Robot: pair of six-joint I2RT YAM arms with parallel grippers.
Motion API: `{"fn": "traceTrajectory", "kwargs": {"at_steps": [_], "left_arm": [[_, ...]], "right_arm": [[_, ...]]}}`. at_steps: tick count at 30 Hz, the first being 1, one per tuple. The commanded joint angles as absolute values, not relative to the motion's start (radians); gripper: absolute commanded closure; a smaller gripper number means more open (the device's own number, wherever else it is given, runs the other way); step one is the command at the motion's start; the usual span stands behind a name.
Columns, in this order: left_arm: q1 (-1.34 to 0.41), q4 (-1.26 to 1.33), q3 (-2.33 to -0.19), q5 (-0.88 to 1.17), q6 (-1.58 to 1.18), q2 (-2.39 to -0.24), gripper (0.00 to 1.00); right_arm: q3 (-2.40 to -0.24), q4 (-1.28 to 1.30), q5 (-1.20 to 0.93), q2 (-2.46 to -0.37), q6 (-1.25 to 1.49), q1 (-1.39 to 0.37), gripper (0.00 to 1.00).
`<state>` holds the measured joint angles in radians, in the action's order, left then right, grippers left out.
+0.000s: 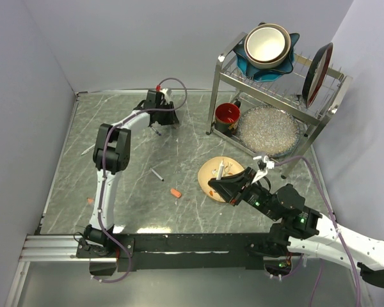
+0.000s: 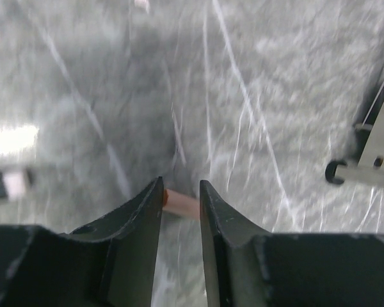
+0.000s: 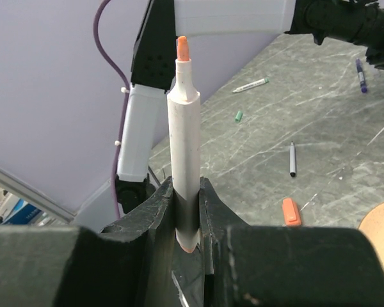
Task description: Insert the pens into the pen caps
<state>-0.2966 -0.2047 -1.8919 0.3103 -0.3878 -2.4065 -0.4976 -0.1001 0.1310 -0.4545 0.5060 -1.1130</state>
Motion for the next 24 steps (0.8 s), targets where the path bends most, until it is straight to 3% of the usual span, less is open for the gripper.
{"fn": "traceTrajectory", "kwargs": {"at_steps": [1,11,24], "left_arm": [[-0.308,-0.199,-1.807,0.278,-0.391,-2.292,0.66],[-0.365,-0.195,-1.706,0.232,-0.313,-2.177,0.67],[-0.371,-0.273,-1.787,0.304,-0.074,-2.213,0.49]], "right_arm": [[-0.519,-0.118,0.13,-0.417,0.555,-1.115,1.0],[-0.529,-0.077,0.117,-0.433,0.617,-1.115,1.0],[-0.532,-0.077,0.109,-0.437,0.614,-1.117,1.0]]}}
